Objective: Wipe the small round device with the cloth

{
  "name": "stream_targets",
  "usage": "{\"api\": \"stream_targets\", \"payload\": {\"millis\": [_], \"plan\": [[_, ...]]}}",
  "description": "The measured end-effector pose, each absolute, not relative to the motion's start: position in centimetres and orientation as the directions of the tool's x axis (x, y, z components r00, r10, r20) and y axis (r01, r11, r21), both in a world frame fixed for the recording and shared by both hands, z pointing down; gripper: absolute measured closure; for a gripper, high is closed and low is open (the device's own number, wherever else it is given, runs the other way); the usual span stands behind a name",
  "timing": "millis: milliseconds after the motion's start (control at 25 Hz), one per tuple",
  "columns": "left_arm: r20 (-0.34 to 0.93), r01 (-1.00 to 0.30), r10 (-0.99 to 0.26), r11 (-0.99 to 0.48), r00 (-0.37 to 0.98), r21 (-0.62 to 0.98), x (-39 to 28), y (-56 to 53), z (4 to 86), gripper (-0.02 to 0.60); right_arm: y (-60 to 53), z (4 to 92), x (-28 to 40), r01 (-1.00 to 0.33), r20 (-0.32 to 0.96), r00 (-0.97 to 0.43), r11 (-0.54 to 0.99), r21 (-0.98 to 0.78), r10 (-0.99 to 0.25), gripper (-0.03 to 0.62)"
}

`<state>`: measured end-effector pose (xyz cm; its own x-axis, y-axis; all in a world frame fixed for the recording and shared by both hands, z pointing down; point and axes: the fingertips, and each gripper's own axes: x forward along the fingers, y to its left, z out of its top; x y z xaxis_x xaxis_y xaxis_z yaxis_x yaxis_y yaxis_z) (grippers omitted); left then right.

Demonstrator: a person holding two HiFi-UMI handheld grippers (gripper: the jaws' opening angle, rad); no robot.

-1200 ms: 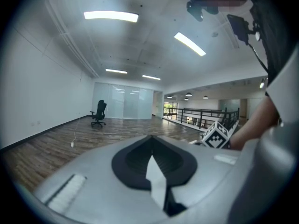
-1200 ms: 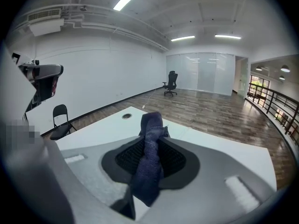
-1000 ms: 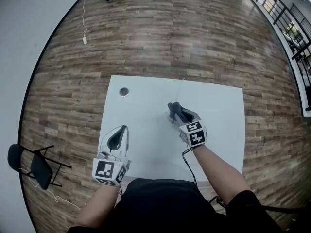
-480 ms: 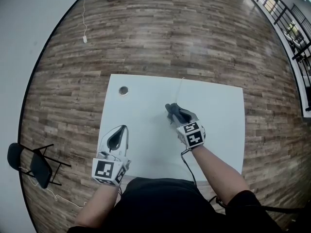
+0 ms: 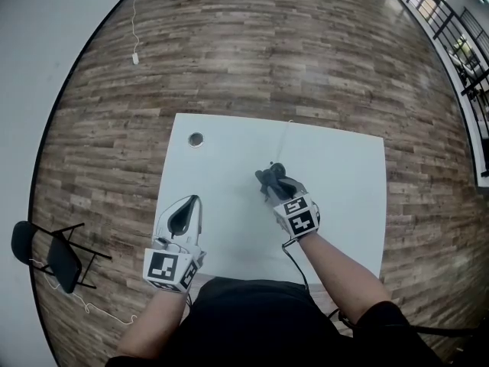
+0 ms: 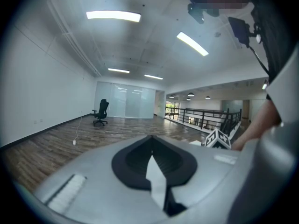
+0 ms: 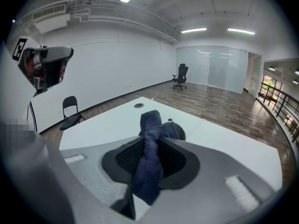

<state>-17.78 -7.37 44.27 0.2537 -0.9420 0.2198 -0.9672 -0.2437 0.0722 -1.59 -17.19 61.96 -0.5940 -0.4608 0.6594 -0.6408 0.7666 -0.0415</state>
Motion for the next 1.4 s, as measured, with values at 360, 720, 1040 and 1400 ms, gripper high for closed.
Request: {"api": "stream_targets", "payload": {"millis": [360, 720, 1040, 1400], "plan": [[0.238, -0.975, -0.946, -0.213, 0.221, 0.061, -18.8, -6.5, 44.5, 0.575, -16.3, 64.5, -1.8, -0.642, 0.690, -0.588, 0.762, -0.082, -0.421, 0.500], [0.260, -0.981, -0.945, -0.192, 0.196, 0.041, -19.4, -5.3, 44.6, 0.575, -15.9, 65.7, -2.1, -0.645, 0.696, -0.601, 0.752, -0.133, -0.393, 0.500], [0.230, -0.978, -0.951, -0.203, 0.207, 0.041, -19.0, -5.6, 44.0, 0.575, -16.1, 63.1, -1.6, -0.643, 0.657, -0.611, 0.761, -0.085, -0.442, 0.500], [0.185, -0.972, -0.954, -0.233, 0.235, 0.029, -17.9, -6.5, 42.7, 0.575, -20.9, 57.3, 1.0, -0.697, 0.578, -0.585, 0.717, 0.003, -0.570, 0.499]]}}
